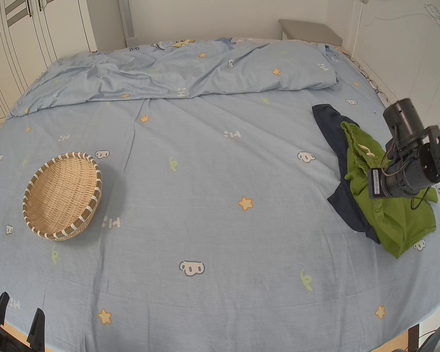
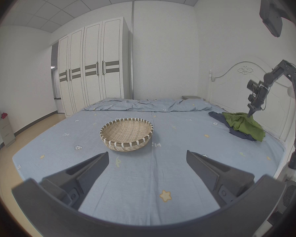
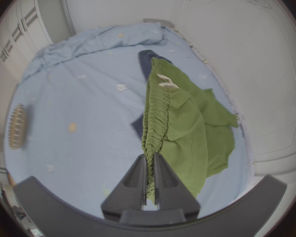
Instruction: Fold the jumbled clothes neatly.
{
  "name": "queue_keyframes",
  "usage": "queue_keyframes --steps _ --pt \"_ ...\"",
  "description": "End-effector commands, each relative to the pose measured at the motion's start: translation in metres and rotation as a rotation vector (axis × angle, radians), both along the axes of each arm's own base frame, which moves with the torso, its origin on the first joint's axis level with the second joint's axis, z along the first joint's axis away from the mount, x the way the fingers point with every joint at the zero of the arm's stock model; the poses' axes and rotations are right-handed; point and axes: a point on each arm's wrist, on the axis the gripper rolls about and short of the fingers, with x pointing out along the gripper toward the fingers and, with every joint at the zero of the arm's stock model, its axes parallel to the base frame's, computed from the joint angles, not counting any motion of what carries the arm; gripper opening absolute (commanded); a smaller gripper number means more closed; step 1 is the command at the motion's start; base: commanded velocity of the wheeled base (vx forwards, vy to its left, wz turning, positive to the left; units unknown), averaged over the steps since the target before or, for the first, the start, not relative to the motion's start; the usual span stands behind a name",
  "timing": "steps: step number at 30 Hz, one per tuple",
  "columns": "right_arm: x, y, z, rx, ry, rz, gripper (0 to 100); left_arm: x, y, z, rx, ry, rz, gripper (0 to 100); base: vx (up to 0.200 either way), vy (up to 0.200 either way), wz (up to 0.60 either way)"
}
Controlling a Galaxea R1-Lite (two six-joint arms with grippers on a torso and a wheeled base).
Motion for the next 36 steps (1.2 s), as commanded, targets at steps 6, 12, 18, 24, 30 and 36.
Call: queue_keyframes --steps 6,12,18,24,30,36 --pt "-0.066 0.068 0.069 0.362 -0.004 0.337 0 0.000 0.000 -0.005 0.000 0.001 0.001 100 0.000 0.000 0.00" --pt "-0.079 0.134 0.063 0.402 0.019 0.523 0 0.000 0.000 -0.005 0.000 0.001 0.001 100 0.000 0.000 0.00" --pt "-0.095 0.196 0.061 0.434 0.027 0.675 0 0.000 0.000 -0.005 0.000 0.001 0.001 100 0.000 0.000 0.00" --pt "-0.105 0.239 0.062 0.462 0.011 0.766 0 0.000 0.000 -0.005 0.000 0.001 0.001 100 0.000 0.000 0.00" --pt "-0.094 0.257 0.046 0.446 0.031 0.756 0 0.000 0.000 -0.005 0.000 0.001 0.001 100 0.000 0.000 0.00" --pt "-0.085 0.265 0.030 0.413 0.062 0.742 100 0.000 0.000 -0.005 0.000 0.001 0.001 100 0.000 0.000 0.00"
